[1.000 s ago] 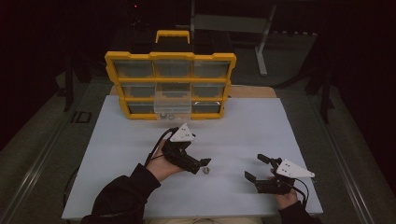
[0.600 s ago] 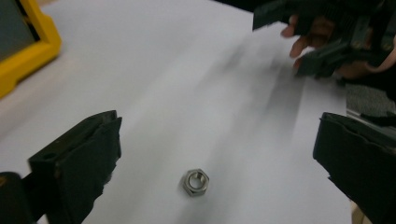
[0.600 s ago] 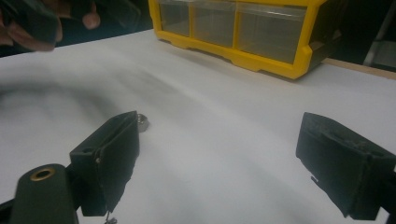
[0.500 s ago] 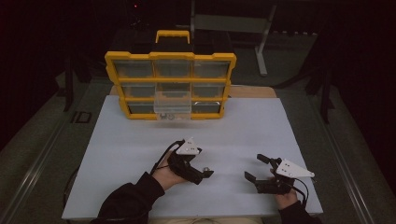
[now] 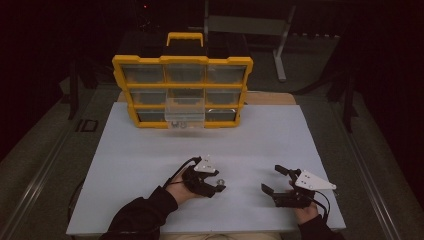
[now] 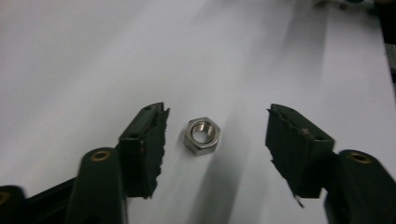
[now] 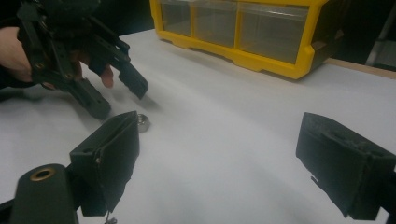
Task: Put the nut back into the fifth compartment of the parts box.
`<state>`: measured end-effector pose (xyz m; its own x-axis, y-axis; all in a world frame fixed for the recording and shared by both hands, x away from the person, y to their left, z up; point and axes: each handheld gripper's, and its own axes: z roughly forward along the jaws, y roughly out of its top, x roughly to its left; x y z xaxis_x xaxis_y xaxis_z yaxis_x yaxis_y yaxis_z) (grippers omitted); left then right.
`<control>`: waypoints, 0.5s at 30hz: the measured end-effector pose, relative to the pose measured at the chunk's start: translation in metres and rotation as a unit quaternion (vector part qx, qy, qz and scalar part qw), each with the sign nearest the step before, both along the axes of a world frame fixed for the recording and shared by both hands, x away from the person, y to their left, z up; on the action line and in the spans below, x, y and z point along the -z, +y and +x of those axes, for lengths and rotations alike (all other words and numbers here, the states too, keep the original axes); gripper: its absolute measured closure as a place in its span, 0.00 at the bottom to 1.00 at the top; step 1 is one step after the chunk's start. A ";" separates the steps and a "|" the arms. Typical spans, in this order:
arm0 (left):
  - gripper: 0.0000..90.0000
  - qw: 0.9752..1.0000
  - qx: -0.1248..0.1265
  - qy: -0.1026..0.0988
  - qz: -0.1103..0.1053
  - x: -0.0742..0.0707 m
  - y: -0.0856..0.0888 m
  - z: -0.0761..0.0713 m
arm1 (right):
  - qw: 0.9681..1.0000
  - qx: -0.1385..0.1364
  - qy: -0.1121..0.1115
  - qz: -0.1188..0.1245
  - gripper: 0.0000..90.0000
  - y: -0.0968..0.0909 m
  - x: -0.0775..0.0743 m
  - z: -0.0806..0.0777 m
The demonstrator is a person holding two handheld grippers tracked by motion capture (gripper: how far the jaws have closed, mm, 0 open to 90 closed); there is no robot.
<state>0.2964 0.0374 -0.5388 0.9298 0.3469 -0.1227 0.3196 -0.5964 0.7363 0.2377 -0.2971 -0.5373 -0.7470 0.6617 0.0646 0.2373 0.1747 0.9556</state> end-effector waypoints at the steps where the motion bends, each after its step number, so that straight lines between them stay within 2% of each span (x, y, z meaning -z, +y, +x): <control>1: 0.45 1.000 0.000 0.001 0.003 0.002 -0.001 0.001 | 1.000 0.000 0.000 0.000 0.15 0.000 0.000 0.000; 7: 0.54 1.000 0.006 -0.008 0.024 0.012 -0.006 0.004 | 1.000 0.000 0.001 0.001 0.15 0.000 0.000 0.000; 15: 0.62 0.999 0.008 -0.027 0.028 0.015 -0.011 0.005 | 1.000 0.000 0.002 0.001 0.15 0.000 0.000 0.000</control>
<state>0.3014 0.0265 -0.5541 0.9401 0.3366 -0.0531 0.2705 -0.6423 0.7172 0.2378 -0.2974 -0.5375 -0.7462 0.6621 0.0695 0.2415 0.1719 0.9550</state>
